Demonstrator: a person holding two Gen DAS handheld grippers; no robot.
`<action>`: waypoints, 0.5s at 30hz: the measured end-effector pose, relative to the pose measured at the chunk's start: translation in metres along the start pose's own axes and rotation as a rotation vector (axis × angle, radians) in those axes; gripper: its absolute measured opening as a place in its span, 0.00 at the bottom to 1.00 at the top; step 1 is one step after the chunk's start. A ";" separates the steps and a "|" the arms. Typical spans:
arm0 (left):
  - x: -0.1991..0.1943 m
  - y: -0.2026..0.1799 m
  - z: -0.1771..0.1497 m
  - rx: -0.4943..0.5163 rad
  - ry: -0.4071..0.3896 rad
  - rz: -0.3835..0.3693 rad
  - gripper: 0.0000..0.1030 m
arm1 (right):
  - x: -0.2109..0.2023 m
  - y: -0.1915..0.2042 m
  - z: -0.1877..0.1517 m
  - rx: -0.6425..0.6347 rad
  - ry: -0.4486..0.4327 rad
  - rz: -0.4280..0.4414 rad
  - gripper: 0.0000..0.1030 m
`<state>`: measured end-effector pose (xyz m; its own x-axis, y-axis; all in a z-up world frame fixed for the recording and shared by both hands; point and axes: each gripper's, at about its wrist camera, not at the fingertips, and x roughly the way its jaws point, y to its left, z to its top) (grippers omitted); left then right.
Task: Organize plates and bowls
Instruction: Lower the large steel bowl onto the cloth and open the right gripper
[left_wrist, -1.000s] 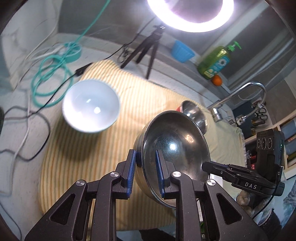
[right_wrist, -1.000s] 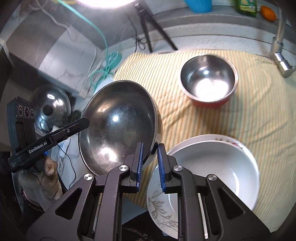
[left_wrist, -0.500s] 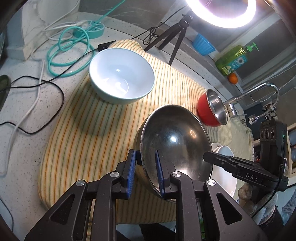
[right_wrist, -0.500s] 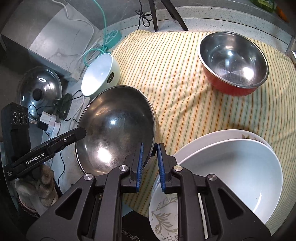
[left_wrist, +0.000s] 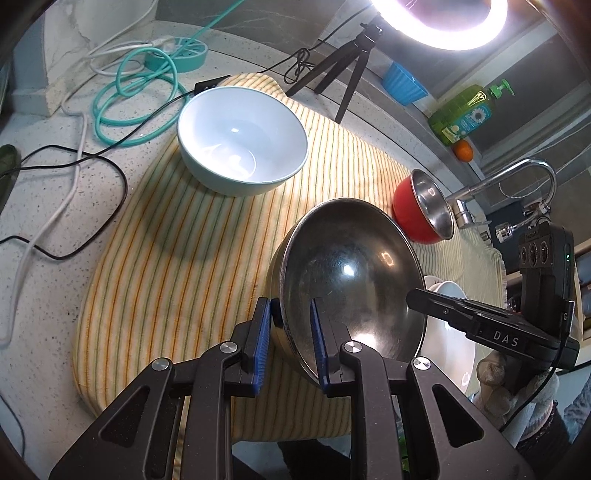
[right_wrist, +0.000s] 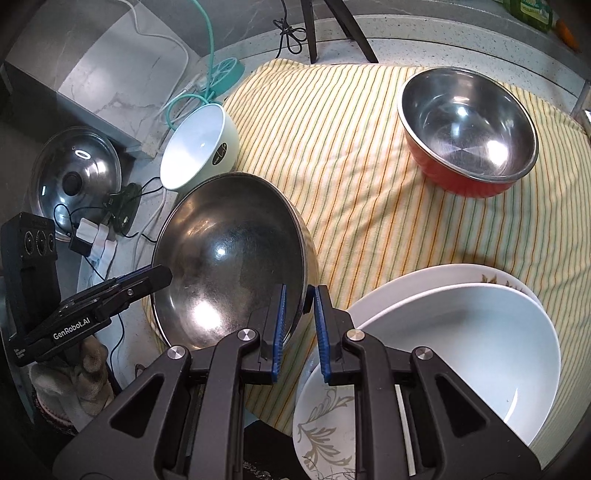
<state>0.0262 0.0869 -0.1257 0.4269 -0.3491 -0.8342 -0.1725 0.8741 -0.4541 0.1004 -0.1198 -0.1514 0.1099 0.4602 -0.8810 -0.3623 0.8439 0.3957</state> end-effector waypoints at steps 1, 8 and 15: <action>0.000 0.000 0.000 0.000 -0.001 0.004 0.19 | 0.000 0.000 0.000 0.002 -0.001 0.002 0.16; -0.010 -0.001 0.000 0.004 -0.024 0.020 0.27 | -0.012 -0.005 0.000 0.020 -0.037 0.032 0.37; -0.031 -0.007 0.003 0.045 -0.091 0.061 0.42 | -0.046 -0.014 -0.001 0.043 -0.119 0.057 0.72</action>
<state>0.0169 0.0925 -0.0957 0.4958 -0.2650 -0.8270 -0.1615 0.9076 -0.3876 0.0995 -0.1528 -0.1166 0.1997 0.5354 -0.8207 -0.3317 0.8250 0.4575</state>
